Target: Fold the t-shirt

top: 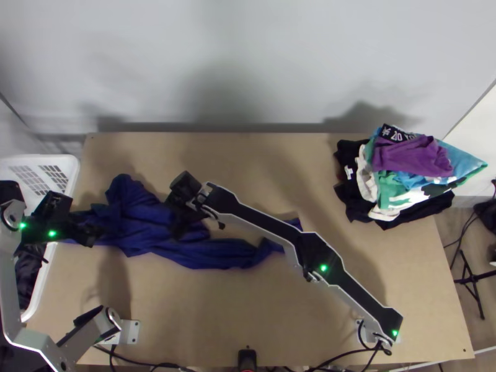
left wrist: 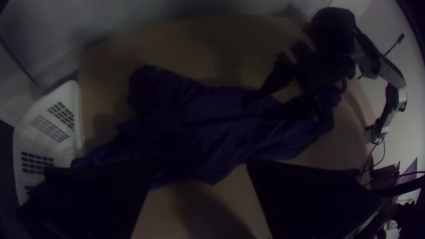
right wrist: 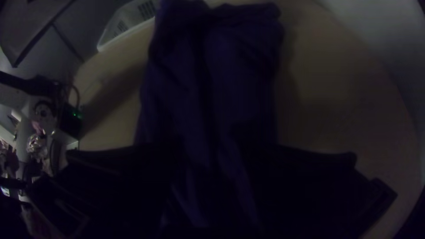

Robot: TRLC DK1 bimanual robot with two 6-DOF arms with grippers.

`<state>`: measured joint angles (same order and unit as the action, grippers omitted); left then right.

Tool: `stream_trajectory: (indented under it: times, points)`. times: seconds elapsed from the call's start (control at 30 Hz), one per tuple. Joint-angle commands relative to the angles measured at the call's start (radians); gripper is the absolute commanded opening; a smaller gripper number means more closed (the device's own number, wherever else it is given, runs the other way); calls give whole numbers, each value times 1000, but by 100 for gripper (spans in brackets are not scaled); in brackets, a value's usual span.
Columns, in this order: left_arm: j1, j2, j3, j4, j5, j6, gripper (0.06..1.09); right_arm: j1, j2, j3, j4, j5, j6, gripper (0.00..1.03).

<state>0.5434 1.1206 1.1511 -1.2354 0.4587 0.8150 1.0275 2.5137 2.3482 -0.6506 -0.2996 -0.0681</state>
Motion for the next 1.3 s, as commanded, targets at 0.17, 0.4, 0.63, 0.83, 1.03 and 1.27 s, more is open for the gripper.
stream_trajectory:
  times: [0.17, 0.4, 0.63, 0.83, 1.03, 1.27]
  points:
    - [1, -53, -47, 14, 0, -7, 104, 14, 69, 0, 120, 2, -21, 43]
    - [1, -71, -57, 16, 0, -7, 104, 9, 89, 0, 160, 31, -19, 41]
    - [0, -79, -62, 19, 0, -10, 104, 8, 96, 0, 184, 57, -22, 35]
    - [-2, -81, -64, 20, 0, -14, 104, 9, 99, 0, 189, 57, -35, 6]
    - [-2, -85, -68, 22, 0, -14, 103, 3, 54, -32, 180, 56, -36, 3]
    - [-22, -81, -76, 54, 1, -31, 103, -37, -184, -190, 160, 56, -36, 3]
